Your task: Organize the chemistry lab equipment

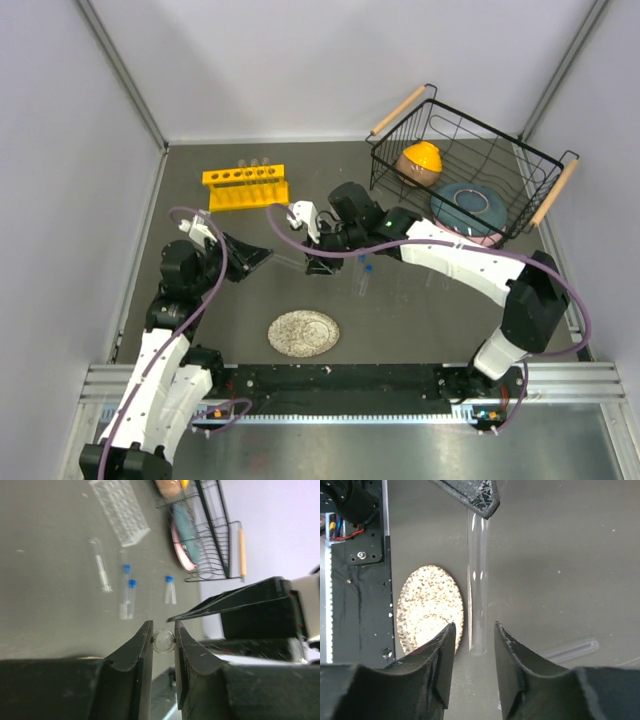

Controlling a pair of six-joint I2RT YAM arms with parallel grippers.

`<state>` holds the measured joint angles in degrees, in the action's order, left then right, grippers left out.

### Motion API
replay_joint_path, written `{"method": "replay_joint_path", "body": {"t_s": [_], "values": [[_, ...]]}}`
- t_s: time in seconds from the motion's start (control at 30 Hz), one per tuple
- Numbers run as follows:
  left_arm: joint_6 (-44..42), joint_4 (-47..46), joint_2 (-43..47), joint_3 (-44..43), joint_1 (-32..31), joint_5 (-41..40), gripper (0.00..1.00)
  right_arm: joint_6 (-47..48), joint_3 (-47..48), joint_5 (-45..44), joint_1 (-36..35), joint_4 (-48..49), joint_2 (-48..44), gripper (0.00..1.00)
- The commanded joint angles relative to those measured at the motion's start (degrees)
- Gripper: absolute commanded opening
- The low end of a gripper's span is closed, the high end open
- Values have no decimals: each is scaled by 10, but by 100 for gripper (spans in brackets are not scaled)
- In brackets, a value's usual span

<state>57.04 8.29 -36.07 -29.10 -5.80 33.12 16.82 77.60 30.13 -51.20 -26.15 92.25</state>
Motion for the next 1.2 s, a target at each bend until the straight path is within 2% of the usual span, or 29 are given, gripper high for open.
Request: {"method": "replay_joint_path", "body": {"t_s": [0.0, 0.07, 0.1, 0.17, 0.2, 0.4, 0.53, 0.63, 0.83, 1.0, 1.17], "values": [[-100, 61, -7, -45, 3, -60, 0, 29, 2, -8, 5, 7, -37, 58], [-127, 88, -15, -77, 4, -90, 0, 42, 2, -33, 5, 1, -45, 73], [-154, 109, -27, -89, 4, -103, 0, 59, 2, -39, 5, -6, -57, 86], [-182, 130, -40, -125, 4, -125, 0, 71, -5, -48, 13, -9, -69, 97], [-210, 145, -57, -139, 4, -156, 0, 82, -8, -47, 16, -13, -83, 99], [-299, 165, -132, -234, 6, -269, 0, 94, -41, 3, 100, -21, -125, 99], [-351, 130, -173, -272, 7, -349, 0, 82, -66, 56, 168, -22, -158, 99], [-387, 96, -204, -306, 7, -379, 0, 84, -95, 106, 216, -21, -176, 99], [-450, 36, -285, -364, 7, -406, 0, 116, -169, 166, 258, -10, -213, 99], [-492, -14, -358, -394, 7, -430, 0, 136, -196, 180, 280, -5, -235, 99], [-517, -24, -433, -445, 7, -438, 0, 148, -209, 202, 298, -4, -245, 99]]}}
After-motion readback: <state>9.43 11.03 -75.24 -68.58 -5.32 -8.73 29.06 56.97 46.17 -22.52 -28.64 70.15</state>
